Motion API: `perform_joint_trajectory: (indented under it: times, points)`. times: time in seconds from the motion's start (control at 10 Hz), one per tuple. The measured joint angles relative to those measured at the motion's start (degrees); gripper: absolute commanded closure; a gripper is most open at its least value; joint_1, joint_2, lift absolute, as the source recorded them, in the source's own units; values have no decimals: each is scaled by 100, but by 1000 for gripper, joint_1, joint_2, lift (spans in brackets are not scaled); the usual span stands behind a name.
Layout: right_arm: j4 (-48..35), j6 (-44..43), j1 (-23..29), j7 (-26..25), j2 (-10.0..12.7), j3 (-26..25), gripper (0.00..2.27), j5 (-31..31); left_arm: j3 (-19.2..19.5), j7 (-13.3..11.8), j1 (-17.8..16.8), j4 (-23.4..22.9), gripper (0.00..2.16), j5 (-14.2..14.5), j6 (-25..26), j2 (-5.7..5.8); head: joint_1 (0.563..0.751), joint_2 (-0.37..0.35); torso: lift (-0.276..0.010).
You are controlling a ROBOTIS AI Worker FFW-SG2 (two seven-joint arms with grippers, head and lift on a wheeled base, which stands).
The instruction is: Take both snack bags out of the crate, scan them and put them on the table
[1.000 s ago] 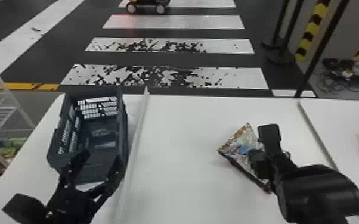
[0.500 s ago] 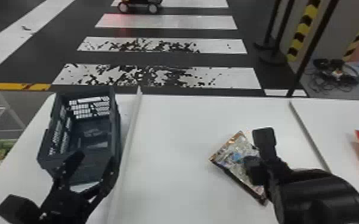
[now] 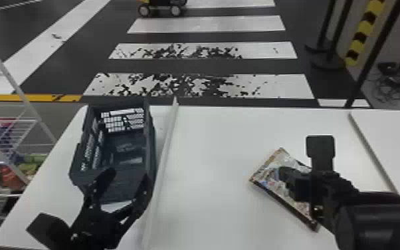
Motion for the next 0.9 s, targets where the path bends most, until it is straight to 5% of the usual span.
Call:
perform_joint_trajectory:
  times: [0.4,0.9]
  points:
    - [277,-814,-283,45,-40,-527,2253,-103,1,0,-10,16,248,1,0,2,695,45,-93]
    - [1348,-1328,-574,-360,-238,-778,2253,584,1,0,-21,26,248,-6,15,-1,695,-51,-93]
